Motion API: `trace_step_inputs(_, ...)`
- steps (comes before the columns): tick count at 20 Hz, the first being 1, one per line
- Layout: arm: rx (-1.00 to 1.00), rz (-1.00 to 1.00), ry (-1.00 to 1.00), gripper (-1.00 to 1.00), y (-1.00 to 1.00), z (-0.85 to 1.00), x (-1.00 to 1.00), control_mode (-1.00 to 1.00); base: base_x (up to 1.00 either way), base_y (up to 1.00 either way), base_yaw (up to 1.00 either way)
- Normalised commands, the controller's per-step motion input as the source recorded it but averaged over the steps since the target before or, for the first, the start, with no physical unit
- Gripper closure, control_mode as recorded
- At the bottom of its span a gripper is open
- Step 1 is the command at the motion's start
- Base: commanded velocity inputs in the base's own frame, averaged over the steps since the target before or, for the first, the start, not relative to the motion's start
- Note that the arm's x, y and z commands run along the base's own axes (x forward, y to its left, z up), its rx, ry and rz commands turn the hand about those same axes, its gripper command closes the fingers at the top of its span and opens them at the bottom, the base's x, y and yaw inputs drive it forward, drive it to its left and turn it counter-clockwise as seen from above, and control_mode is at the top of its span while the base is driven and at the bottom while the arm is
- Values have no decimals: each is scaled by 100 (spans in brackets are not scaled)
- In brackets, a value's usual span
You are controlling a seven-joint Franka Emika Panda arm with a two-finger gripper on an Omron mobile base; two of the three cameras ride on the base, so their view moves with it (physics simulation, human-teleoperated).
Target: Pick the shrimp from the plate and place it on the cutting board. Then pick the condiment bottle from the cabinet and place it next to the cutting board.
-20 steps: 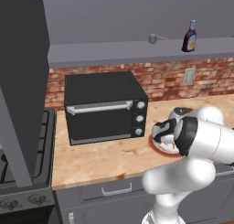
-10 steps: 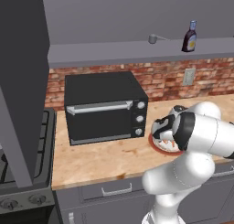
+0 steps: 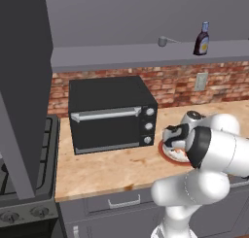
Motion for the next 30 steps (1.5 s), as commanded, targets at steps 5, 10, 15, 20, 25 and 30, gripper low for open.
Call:
trace_step_inputs(5, -2, 0, 5, 100, -24, 41, -14, -100, 0, 0, 0)
trace_step_inputs(10, -3, 0, 5, 100, -41, 49, -1, -100, 0, 0, 0)
trace_step_inputs(15, -3, -1, 6, 100, -44, 35, 0, -100, 0, 0, 0)
trace_step_inputs(20, -2, -2, 5, 100, -47, 23, 0, -100, 0, 0, 0)
trace_step_inputs(25, -1, -2, 3, 100, -45, 10, 0, -100, 0, 0, 0)
trace_step_inputs(30, -1, -2, 2, 100, -49, 1, 0, -100, 0, 0, 0)
